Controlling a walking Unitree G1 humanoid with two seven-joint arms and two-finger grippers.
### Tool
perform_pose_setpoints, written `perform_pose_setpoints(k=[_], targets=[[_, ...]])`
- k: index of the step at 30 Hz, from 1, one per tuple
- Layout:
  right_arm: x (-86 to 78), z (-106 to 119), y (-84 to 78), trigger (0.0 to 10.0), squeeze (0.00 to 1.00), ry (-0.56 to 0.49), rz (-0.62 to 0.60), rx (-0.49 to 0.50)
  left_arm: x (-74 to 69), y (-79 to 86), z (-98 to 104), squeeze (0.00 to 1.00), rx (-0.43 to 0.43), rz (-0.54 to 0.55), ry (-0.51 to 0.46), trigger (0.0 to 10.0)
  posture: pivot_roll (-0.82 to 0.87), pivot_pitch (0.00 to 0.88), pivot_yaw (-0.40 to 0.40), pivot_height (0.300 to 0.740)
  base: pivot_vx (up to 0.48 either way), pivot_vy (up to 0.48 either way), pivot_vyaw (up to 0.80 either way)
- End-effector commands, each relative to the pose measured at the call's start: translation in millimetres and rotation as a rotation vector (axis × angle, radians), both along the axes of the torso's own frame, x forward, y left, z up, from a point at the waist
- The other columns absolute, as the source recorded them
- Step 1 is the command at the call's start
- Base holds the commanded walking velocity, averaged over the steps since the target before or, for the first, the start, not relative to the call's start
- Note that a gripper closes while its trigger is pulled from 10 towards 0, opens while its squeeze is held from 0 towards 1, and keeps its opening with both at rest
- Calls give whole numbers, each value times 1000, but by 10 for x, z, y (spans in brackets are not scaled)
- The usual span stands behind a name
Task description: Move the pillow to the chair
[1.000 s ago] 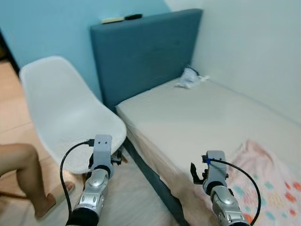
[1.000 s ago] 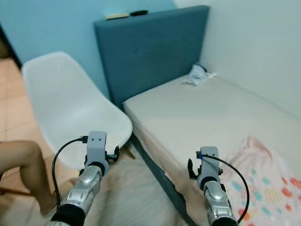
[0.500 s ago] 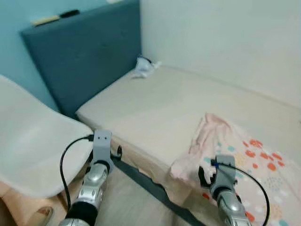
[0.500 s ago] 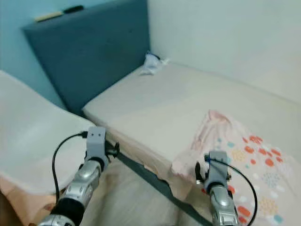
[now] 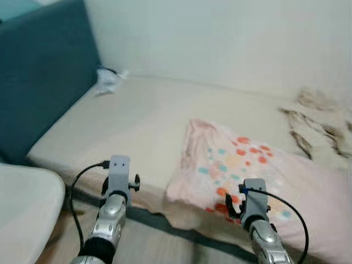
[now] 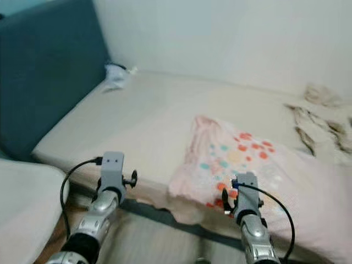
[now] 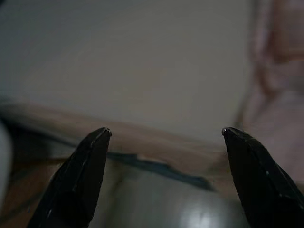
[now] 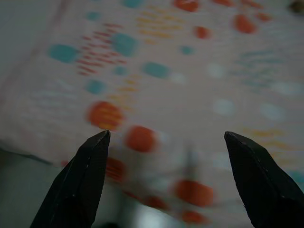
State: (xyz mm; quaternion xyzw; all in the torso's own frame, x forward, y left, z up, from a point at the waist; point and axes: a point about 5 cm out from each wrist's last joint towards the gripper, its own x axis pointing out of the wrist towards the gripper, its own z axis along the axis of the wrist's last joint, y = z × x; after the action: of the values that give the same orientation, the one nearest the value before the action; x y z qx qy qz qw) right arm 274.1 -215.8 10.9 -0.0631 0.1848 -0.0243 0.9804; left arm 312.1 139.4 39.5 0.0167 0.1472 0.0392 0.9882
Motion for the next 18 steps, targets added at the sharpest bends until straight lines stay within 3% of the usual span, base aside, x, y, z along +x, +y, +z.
perform_pose_setpoints(k=[1,8,18], targets=[[-4,-26,24,10000,0,23,30,-11,-67,-9,-70,0,4,14,15,10000,-110,107,-32,740,0,0,-800],[67,0,89,10000,0,35,93,-24,-150,-13,-117,0,-4,56,18,10000,-92,110,-74,740,0,0,-800],[62,-21,134,10000,0,39,104,-18,-168,53,-100,0,7,82,4,10000,-82,116,-50,740,0,0,-800]])
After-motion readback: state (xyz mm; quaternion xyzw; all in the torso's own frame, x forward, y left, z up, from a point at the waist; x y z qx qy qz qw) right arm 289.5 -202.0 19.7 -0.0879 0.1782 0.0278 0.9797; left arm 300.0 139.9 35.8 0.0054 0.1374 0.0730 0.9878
